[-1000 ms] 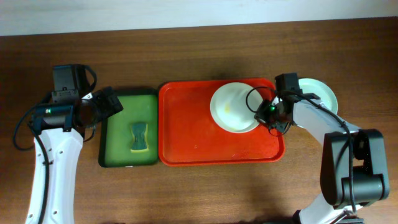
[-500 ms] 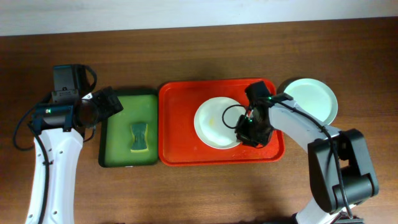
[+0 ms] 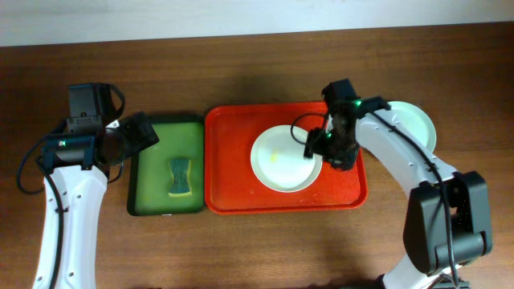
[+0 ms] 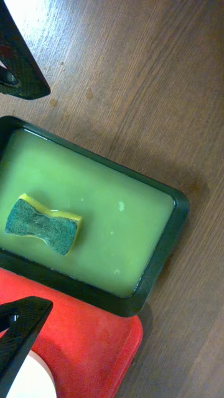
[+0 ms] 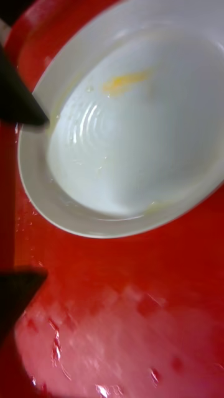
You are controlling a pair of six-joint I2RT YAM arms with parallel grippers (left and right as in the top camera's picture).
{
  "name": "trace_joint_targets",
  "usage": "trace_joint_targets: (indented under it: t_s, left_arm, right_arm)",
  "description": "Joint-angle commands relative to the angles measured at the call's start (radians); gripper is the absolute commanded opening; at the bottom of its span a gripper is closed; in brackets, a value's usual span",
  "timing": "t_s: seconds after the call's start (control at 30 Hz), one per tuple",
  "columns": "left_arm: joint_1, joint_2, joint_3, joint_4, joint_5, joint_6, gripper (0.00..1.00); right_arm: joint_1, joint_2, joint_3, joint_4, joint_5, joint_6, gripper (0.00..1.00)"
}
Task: Clean dirty plates on tray and stack at the side
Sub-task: 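Move the right gripper to the cream plate rim and drag it to tray center, then reach the left gripper into the green tray and grasp the sponge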
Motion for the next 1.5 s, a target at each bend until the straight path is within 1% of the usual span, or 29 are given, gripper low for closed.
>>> trace_joint_targets:
  t_s: [0.0, 0.17, 0.23, 0.33, 0.43, 0.5, 0.57, 0.63, 0.67, 0.7, 0.77, 0.8, 0.87, 0.97, 1.13, 1.2, 1.3, 1.33, 1.43, 1.47]
  left_arm:
    - [0.005, -0.004, 0.008, 0.001, -0.014, -0.01, 0.99]
    - [0.005, -0.004, 0.008, 0.001, -0.014, -0.01, 0.99]
    - [0.005, -0.004, 0.008, 0.001, -0.014, -0.01, 0.99]
    - [0.005, -0.004, 0.008, 0.018, -0.006, -0.011, 0.99]
    - [0.005, -0.004, 0.008, 0.017, -0.004, -0.011, 0.99]
    - [0.005, -0.004, 0.008, 0.015, 0.048, -0.011, 0.99]
    - [0.005, -0.004, 0.008, -0.068, 0.121, -0.01, 0.99]
    - [-0.006, -0.004, 0.002, -0.096, 0.152, 0.042, 1.0]
    - [-0.022, -0.004, -0.005, -0.103, 0.151, 0.076, 1.0]
    - [-0.041, -0.004, -0.014, -0.115, 0.151, 0.077, 0.98]
    - [-0.08, -0.003, -0.029, -0.127, 0.127, 0.077, 0.91]
    - [-0.11, 0.0, -0.041, -0.129, 0.098, 0.077, 0.9]
    - [-0.149, 0.01, -0.06, -0.128, 0.071, 0.077, 0.91]
    - [-0.188, 0.038, -0.08, -0.13, 0.064, 0.077, 0.96]
    - [-0.193, 0.084, -0.08, -0.129, 0.065, 0.077, 0.98]
    - [-0.193, 0.105, -0.08, -0.129, 0.065, 0.077, 0.98]
    - [-0.193, 0.122, -0.08, -0.128, 0.065, 0.077, 0.98]
    - [-0.193, 0.126, -0.08, -0.125, 0.065, 0.077, 0.98]
    - [-0.193, 0.126, -0.08, -0.116, 0.064, 0.077, 0.99]
    - [-0.193, 0.126, -0.08, -0.113, 0.064, 0.077, 0.99]
  right_arm:
    - [-0.047, -0.017, 0.056, -0.007, 0.013, -0.084, 0.87]
    - [-0.112, -0.017, 0.055, -0.024, 0.021, -0.092, 0.87]
    - [-0.115, -0.016, 0.053, -0.034, 0.021, -0.136, 0.87]
    - [-0.114, -0.016, 0.05, -0.047, 0.023, -0.137, 0.89]
    - [-0.114, -0.014, 0.048, -0.057, 0.029, -0.223, 0.9]
    - [-0.114, -0.014, 0.048, -0.07, 0.029, -0.245, 0.9]
    - [-0.114, -0.014, 0.035, -0.074, 0.029, -0.248, 0.9]
    - [-0.114, -0.014, 0.012, -0.066, 0.03, -0.248, 0.9]
    - [-0.114, -0.013, 0.005, -0.063, 0.039, -0.248, 0.9]
    - [-0.114, -0.012, 0.004, -0.063, 0.046, -0.248, 0.89]
    - [-0.114, -0.011, 0.004, -0.063, 0.047, -0.248, 0.9]
    - [-0.114, -0.011, 0.004, -0.063, 0.047, -0.248, 0.9]
    - [-0.114, -0.011, 0.003, -0.055, 0.047, -0.248, 0.9]
    - [-0.114, -0.011, 0.003, -0.048, 0.047, -0.247, 0.9]
    - [-0.114, -0.011, 0.003, -0.032, 0.047, -0.248, 0.9]
    - [-0.114, -0.011, 0.0, -0.021, 0.047, -0.247, 0.89]
    - [-0.113, -0.011, -0.023, 0.013, 0.046, -0.236, 0.83]
    - [-0.113, -0.011, -0.05, 0.043, 0.044, -0.236, 0.79]
    - [-0.113, -0.011, -0.122, 0.135, -0.041, -0.236, 0.73]
    - [-0.113, -0.011, -0.144, 0.161, -0.068, -0.236, 0.69]
